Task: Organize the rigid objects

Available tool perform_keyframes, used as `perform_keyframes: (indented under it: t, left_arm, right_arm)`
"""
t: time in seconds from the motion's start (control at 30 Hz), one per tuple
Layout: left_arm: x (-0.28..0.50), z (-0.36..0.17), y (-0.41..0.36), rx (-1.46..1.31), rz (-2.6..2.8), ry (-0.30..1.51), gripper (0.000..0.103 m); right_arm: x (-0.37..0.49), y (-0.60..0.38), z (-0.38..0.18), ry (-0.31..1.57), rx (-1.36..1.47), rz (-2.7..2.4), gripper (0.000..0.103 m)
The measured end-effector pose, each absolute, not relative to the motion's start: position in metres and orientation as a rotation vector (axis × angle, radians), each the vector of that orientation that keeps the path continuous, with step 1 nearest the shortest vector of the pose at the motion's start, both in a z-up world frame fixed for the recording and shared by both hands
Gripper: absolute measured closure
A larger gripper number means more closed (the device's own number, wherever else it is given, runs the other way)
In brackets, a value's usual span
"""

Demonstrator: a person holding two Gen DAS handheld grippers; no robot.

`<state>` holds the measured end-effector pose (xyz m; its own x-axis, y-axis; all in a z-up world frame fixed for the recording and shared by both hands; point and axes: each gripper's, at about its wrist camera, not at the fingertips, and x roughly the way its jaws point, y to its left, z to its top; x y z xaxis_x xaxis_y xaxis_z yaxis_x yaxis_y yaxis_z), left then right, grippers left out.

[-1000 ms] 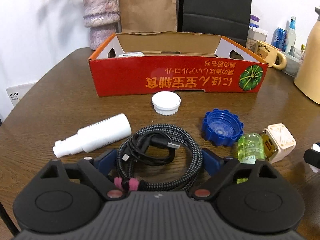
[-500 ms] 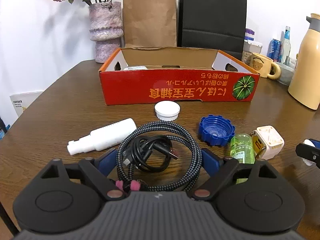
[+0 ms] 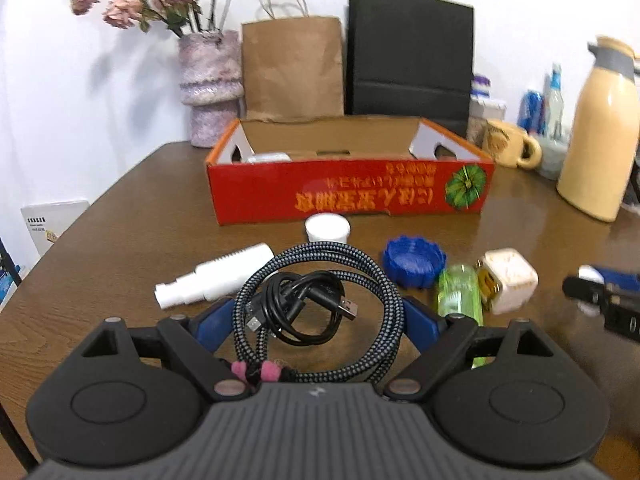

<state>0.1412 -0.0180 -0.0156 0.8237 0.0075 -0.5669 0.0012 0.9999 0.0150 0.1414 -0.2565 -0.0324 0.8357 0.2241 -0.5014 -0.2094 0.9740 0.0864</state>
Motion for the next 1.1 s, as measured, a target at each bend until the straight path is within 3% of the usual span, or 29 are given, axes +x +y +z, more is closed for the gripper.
perform_keyframes:
  t: [0.23, 0.67, 1.1]
  left_arm:
    - [0.153, -0.035, -0.022, 0.080, 0.022, 0.721, 0.014]
    - [0.126, -0.011, -0.017, 0.182, 0.057, 0.551, 0.014]
    - [0.119, -0.018, -0.001, 0.123, -0.046, 0.613, 0.014]
  right_arm:
    - [0.139, -0.255, -0.031, 0.524, 0.025, 0.233, 0.063]
    - [0.139, -0.259, -0.031, 0.515, 0.047, 0.252, 0.063]
    - [0.140, -0.261, -0.032, 0.515, 0.055, 0.264, 0.063]
